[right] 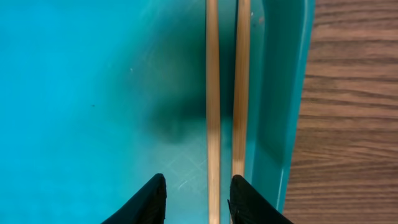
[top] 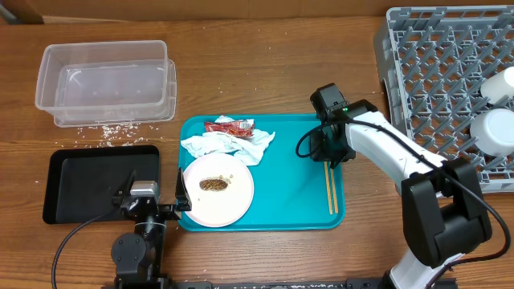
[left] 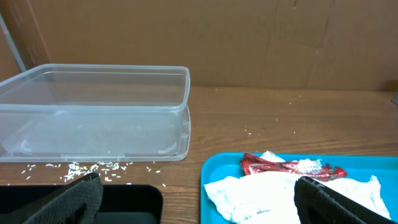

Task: Sort waste into correct bins and load items into the dishwasher
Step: 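Move the right gripper to the wooden chopsticks and grasp them, then lift the chopsticks with the right gripper and drop them in the dish rack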

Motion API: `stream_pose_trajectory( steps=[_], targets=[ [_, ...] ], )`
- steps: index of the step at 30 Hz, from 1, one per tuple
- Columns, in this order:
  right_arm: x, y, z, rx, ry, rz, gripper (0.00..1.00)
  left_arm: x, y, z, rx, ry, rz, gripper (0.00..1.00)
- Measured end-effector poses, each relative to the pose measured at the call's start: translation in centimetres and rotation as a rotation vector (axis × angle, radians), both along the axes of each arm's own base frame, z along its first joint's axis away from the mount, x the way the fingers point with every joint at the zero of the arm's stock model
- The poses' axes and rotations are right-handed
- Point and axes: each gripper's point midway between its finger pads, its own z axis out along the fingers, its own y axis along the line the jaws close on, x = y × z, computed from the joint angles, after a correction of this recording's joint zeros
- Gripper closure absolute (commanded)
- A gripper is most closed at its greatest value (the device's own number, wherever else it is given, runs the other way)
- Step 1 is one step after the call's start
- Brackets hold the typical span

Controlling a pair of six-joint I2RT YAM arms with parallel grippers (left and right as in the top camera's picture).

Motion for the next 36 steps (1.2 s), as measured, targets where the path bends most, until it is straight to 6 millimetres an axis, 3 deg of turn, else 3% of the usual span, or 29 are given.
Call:
stream_pose_trajectory(
  steps=[18, 20, 25, 30, 34, 36],
  targets=[
    [-1.4, 0.3, -2.0, 0.005, 0.011, 0.019, 0.67, 0.0, 0.0, 0.0, 0.0, 0.0, 0.0, 0.0],
    [-1.5, 0.3, -2.1, 0.002, 0.011, 0.021, 0.72, 0.0, 0.0, 0.0, 0.0, 0.0, 0.0, 0.0],
    [-1.5, 0.2, -2.2, 0.0, 0.013, 0.014, 0.96, 0.0, 0.0, 0.0, 0.0, 0.0, 0.0, 0.0],
    [-2.0, 0.7, -2.1, 0.027, 0.039, -0.004, 0.96, 0.0, 0.0, 0.0, 0.0, 0.0, 0.0, 0.0],
    [-3.4, 1.1, -1.0, 0.054, 0.129, -0.008, 0.96, 0.0, 0.0, 0.0, 0.0, 0.0, 0.0, 0.0],
    [-1.8, 1.2, 2.2, 0.075, 0.132, -0.012, 0.96, 0.0, 0.0, 0.0, 0.0, 0.0, 0.0, 0.0]
  ],
)
